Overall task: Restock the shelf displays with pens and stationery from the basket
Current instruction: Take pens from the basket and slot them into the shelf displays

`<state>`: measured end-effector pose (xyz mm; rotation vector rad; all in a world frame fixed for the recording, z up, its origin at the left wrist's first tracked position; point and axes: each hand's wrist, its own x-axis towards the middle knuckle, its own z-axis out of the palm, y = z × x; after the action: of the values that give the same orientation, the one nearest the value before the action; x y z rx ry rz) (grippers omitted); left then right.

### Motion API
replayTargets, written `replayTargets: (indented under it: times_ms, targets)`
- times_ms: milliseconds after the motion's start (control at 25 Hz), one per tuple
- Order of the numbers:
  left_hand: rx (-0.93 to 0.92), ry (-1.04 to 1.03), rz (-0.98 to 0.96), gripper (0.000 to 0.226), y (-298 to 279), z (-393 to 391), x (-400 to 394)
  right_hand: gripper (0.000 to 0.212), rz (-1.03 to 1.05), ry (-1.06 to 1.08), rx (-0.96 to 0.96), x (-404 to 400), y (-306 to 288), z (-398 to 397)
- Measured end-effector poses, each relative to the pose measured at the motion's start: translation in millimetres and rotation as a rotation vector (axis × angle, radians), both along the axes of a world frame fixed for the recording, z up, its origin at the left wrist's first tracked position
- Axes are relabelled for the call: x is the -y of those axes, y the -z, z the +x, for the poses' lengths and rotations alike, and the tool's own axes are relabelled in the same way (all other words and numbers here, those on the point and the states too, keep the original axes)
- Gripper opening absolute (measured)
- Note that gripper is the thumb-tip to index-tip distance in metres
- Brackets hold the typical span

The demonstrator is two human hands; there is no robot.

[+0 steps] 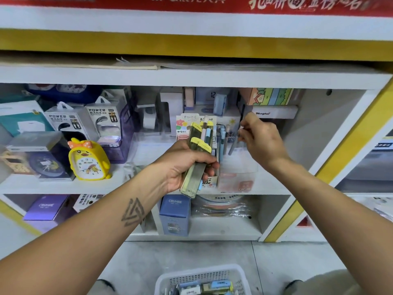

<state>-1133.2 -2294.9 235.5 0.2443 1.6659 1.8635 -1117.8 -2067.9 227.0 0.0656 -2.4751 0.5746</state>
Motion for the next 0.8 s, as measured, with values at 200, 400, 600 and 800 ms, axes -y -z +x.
replayTargets:
  times_ms: [200,400,600,800]
  targets:
    - [0.000,-0.004,0.002,0.017,0,-5,-6,0.007,-0.040,-0.021,0.026,-2,1,0]
    - [0.000,0.010,0.006,0.010,3,-7,-9,0.006,-0.001,-0.073,0.033,-1,1,-2]
    - [0.024,0.045,0.034,0.009,6,-8,-10,0.036,0.190,0.020,0.147,-4,1,-10]
    - [0.019,0.093,0.034,0.014,6,-8,-13,0.026,-0.361,-0.023,0.167,7,-13,0]
